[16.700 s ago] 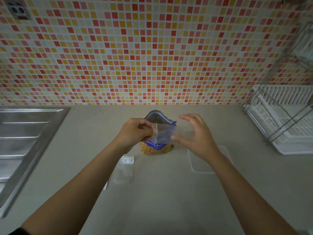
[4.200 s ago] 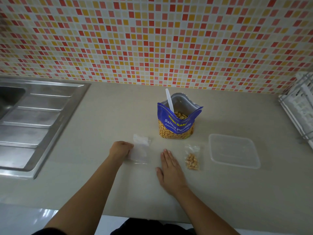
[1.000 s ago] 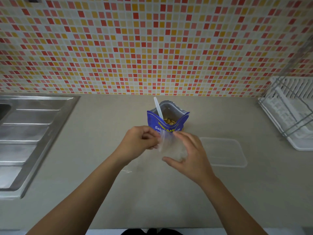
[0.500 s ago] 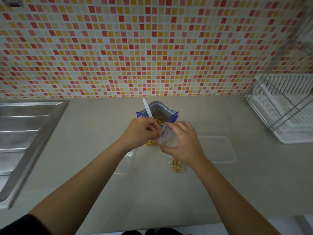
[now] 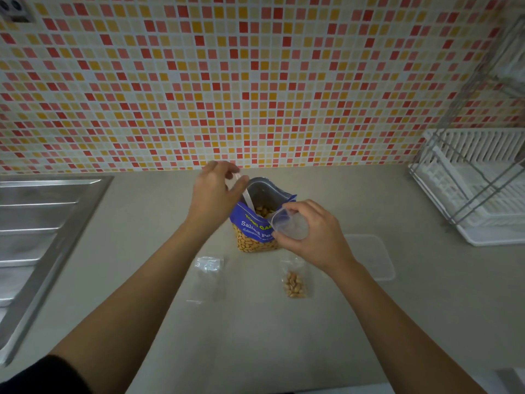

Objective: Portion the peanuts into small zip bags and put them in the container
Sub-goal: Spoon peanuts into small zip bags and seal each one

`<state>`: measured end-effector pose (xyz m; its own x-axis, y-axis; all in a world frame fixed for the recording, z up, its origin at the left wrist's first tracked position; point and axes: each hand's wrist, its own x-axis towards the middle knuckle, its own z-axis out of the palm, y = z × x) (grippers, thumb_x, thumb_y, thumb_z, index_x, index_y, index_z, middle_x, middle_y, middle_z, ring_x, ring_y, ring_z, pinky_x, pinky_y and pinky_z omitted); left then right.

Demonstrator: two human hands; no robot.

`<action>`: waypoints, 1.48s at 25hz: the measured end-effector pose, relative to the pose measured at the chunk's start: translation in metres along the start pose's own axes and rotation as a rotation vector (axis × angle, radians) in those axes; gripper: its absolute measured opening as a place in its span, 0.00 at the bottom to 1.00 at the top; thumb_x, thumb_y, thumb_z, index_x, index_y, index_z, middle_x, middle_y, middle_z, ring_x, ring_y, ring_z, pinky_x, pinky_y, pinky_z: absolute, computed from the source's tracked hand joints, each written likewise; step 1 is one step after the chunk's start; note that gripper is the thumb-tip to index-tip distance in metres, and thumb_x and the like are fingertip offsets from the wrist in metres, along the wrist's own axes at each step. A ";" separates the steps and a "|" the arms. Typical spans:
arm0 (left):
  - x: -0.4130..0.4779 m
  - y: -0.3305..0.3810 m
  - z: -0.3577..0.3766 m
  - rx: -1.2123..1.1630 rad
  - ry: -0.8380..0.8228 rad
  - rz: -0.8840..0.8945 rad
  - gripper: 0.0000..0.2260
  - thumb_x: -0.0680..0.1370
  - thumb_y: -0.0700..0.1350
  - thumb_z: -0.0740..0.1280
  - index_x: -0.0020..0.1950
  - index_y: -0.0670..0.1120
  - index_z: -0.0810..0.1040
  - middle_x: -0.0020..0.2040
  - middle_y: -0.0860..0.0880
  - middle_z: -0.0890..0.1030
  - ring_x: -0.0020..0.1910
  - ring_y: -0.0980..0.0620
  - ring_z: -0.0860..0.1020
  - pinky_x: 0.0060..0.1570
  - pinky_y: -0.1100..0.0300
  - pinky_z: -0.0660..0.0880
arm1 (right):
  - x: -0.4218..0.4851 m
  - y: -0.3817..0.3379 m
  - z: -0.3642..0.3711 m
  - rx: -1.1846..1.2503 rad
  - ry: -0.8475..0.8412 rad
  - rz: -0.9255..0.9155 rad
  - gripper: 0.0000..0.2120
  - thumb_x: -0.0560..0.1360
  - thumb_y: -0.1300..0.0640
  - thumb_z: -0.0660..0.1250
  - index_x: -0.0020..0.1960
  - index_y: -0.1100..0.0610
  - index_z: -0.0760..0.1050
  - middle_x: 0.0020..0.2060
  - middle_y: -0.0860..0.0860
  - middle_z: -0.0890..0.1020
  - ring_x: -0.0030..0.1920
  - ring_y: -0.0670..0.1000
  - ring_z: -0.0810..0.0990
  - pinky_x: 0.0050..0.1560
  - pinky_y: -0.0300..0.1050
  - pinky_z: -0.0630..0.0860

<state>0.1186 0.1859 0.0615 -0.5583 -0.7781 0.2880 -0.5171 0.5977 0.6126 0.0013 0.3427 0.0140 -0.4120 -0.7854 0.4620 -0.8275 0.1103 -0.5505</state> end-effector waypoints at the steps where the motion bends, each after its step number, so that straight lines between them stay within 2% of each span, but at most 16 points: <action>1: 0.014 -0.003 0.002 0.065 -0.046 -0.045 0.19 0.76 0.52 0.66 0.63 0.44 0.74 0.57 0.46 0.77 0.51 0.50 0.76 0.47 0.62 0.71 | 0.002 0.001 -0.002 0.010 0.001 0.016 0.20 0.64 0.48 0.74 0.53 0.56 0.77 0.46 0.49 0.81 0.45 0.41 0.75 0.44 0.33 0.71; 3: 0.035 -0.006 0.009 0.117 -0.212 -0.065 0.21 0.76 0.51 0.66 0.65 0.44 0.73 0.61 0.44 0.76 0.56 0.48 0.75 0.52 0.58 0.71 | 0.006 0.003 -0.002 0.025 0.024 0.046 0.21 0.64 0.49 0.75 0.53 0.56 0.77 0.46 0.49 0.81 0.45 0.42 0.75 0.45 0.34 0.72; 6: 0.043 -0.005 0.017 0.192 -0.369 0.099 0.11 0.77 0.46 0.66 0.56 0.43 0.79 0.54 0.44 0.81 0.48 0.51 0.76 0.47 0.62 0.71 | 0.010 0.007 0.000 0.092 0.068 0.125 0.21 0.64 0.51 0.76 0.54 0.56 0.77 0.46 0.48 0.80 0.46 0.43 0.76 0.45 0.32 0.73; 9: 0.041 -0.002 0.016 0.340 -0.515 0.221 0.10 0.77 0.45 0.66 0.56 0.44 0.78 0.54 0.45 0.80 0.51 0.50 0.77 0.48 0.62 0.71 | 0.015 0.016 0.005 0.237 0.083 0.250 0.22 0.65 0.50 0.76 0.55 0.56 0.76 0.48 0.48 0.81 0.49 0.46 0.79 0.48 0.40 0.78; 12: 0.046 0.006 0.008 0.485 -0.517 0.265 0.11 0.78 0.43 0.63 0.58 0.42 0.78 0.55 0.44 0.80 0.52 0.48 0.78 0.50 0.61 0.72 | 0.018 0.022 0.010 0.324 0.056 0.300 0.22 0.65 0.50 0.76 0.55 0.54 0.76 0.50 0.48 0.82 0.51 0.46 0.81 0.51 0.45 0.79; 15: 0.054 0.012 0.003 0.692 -0.477 0.283 0.11 0.79 0.42 0.63 0.58 0.40 0.78 0.52 0.42 0.81 0.50 0.47 0.79 0.50 0.59 0.75 | 0.021 0.023 0.011 0.354 0.018 0.325 0.21 0.65 0.50 0.76 0.56 0.54 0.76 0.50 0.47 0.82 0.51 0.45 0.81 0.51 0.42 0.78; 19: 0.042 0.022 0.019 0.797 -0.586 0.328 0.10 0.78 0.41 0.63 0.57 0.38 0.75 0.52 0.40 0.78 0.50 0.44 0.79 0.44 0.58 0.73 | 0.024 0.028 0.012 0.389 0.012 0.337 0.23 0.63 0.45 0.75 0.55 0.52 0.76 0.49 0.45 0.83 0.51 0.44 0.81 0.52 0.42 0.78; 23: 0.040 0.023 0.041 0.752 -0.662 0.263 0.12 0.78 0.41 0.64 0.59 0.39 0.75 0.52 0.40 0.77 0.49 0.45 0.78 0.44 0.59 0.73 | 0.027 0.035 0.011 0.418 -0.019 0.358 0.20 0.65 0.49 0.76 0.54 0.51 0.77 0.49 0.44 0.83 0.51 0.42 0.81 0.54 0.42 0.78; 26: 0.045 0.016 0.044 0.666 -0.608 0.155 0.12 0.79 0.42 0.62 0.59 0.38 0.75 0.48 0.41 0.77 0.46 0.47 0.77 0.42 0.60 0.71 | 0.029 0.039 0.011 0.437 -0.024 0.378 0.20 0.64 0.49 0.76 0.53 0.49 0.76 0.49 0.44 0.83 0.51 0.42 0.81 0.56 0.43 0.77; 29: 0.049 0.008 0.043 0.499 -0.560 0.046 0.12 0.79 0.44 0.61 0.56 0.39 0.77 0.43 0.45 0.77 0.41 0.50 0.75 0.38 0.62 0.69 | 0.029 0.040 0.011 0.432 -0.033 0.383 0.20 0.64 0.48 0.76 0.54 0.48 0.76 0.50 0.44 0.82 0.52 0.42 0.80 0.56 0.42 0.76; 31: 0.052 0.003 0.041 0.353 -0.571 -0.019 0.11 0.78 0.43 0.61 0.54 0.40 0.80 0.46 0.45 0.81 0.44 0.48 0.79 0.37 0.62 0.71 | 0.030 0.040 0.011 0.432 -0.034 0.382 0.20 0.64 0.48 0.76 0.54 0.49 0.76 0.50 0.44 0.82 0.52 0.42 0.80 0.55 0.41 0.77; 34: 0.051 0.000 0.034 0.199 -0.531 -0.046 0.11 0.78 0.41 0.61 0.52 0.39 0.82 0.50 0.42 0.82 0.50 0.46 0.80 0.44 0.60 0.75 | 0.030 0.039 0.010 0.422 -0.030 0.386 0.21 0.64 0.47 0.76 0.54 0.49 0.76 0.50 0.44 0.83 0.52 0.42 0.80 0.54 0.40 0.76; 36: 0.051 -0.001 0.028 0.123 -0.483 -0.053 0.11 0.78 0.40 0.61 0.53 0.39 0.82 0.50 0.44 0.82 0.50 0.48 0.79 0.49 0.59 0.75 | 0.030 0.037 0.009 0.410 -0.037 0.388 0.20 0.65 0.48 0.76 0.55 0.49 0.75 0.50 0.45 0.82 0.52 0.42 0.80 0.54 0.39 0.76; 37: 0.052 -0.002 0.025 0.090 -0.463 -0.067 0.11 0.78 0.40 0.61 0.53 0.39 0.82 0.49 0.46 0.82 0.49 0.50 0.78 0.49 0.60 0.73 | 0.030 0.035 0.008 0.405 -0.041 0.386 0.20 0.65 0.49 0.76 0.55 0.49 0.75 0.50 0.45 0.82 0.52 0.42 0.80 0.53 0.38 0.75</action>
<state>0.0747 0.1493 0.0568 -0.7416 -0.6598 -0.1209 -0.6045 0.5792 0.5468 -0.0373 0.3178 0.0031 -0.6338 -0.7586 0.1511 -0.4040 0.1581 -0.9010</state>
